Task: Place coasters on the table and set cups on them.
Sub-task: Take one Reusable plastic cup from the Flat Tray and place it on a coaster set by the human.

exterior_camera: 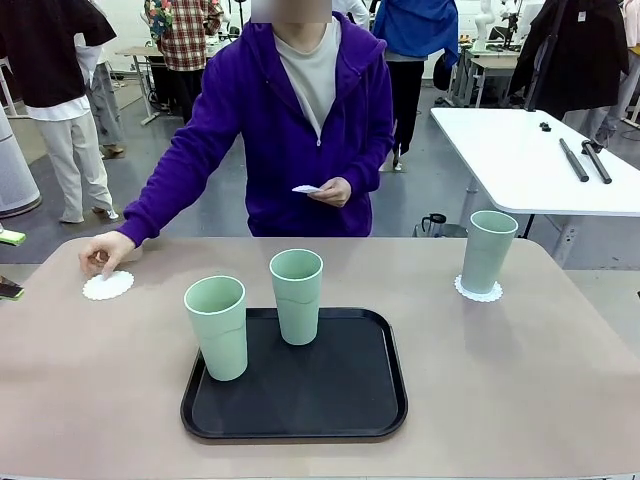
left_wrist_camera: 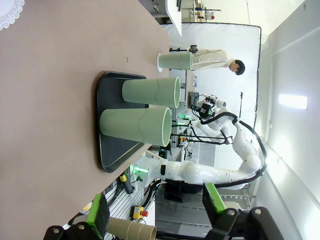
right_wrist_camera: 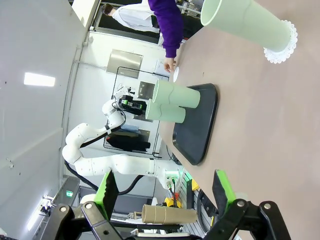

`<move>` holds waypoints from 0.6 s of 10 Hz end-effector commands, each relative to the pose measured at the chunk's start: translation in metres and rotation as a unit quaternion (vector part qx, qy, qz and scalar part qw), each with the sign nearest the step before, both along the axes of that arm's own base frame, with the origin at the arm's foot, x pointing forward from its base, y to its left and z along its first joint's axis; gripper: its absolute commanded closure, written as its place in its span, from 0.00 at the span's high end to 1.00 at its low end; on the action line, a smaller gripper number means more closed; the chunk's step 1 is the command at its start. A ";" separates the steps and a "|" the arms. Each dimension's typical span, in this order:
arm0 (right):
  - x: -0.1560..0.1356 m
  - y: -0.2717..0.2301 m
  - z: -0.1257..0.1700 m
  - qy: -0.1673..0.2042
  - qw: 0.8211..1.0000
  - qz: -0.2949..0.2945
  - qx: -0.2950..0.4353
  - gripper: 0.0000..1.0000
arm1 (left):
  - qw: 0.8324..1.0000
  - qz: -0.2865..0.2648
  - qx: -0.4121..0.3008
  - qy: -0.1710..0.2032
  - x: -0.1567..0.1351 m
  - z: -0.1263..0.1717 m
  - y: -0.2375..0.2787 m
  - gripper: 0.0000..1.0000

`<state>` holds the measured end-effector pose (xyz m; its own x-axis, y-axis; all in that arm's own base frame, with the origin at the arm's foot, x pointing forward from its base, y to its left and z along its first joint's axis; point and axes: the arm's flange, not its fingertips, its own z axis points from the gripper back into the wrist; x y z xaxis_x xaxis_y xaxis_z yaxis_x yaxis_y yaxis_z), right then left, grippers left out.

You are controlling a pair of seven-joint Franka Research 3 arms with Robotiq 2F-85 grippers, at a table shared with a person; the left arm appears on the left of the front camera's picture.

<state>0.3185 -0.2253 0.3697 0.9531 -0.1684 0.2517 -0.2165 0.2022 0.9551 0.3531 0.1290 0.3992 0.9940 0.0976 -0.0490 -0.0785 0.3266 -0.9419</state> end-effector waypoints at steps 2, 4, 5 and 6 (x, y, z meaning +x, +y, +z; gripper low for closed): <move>0.000 0.000 -0.001 0.001 1.000 0.000 0.002 1.00 | 1.000 0.000 -0.006 -0.004 -0.001 0.002 0.001 1.00; 0.000 0.000 -0.001 0.001 1.000 0.000 0.002 1.00 | 1.000 0.000 -0.006 -0.004 -0.001 0.002 0.001 1.00; 0.000 0.000 -0.001 0.001 1.000 0.000 0.002 1.00 | 1.000 0.000 -0.006 -0.004 -0.001 0.002 0.001 1.00; 0.000 0.000 -0.001 0.001 1.000 0.000 0.002 1.00 | 1.000 0.000 -0.006 -0.004 -0.001 0.002 0.001 1.00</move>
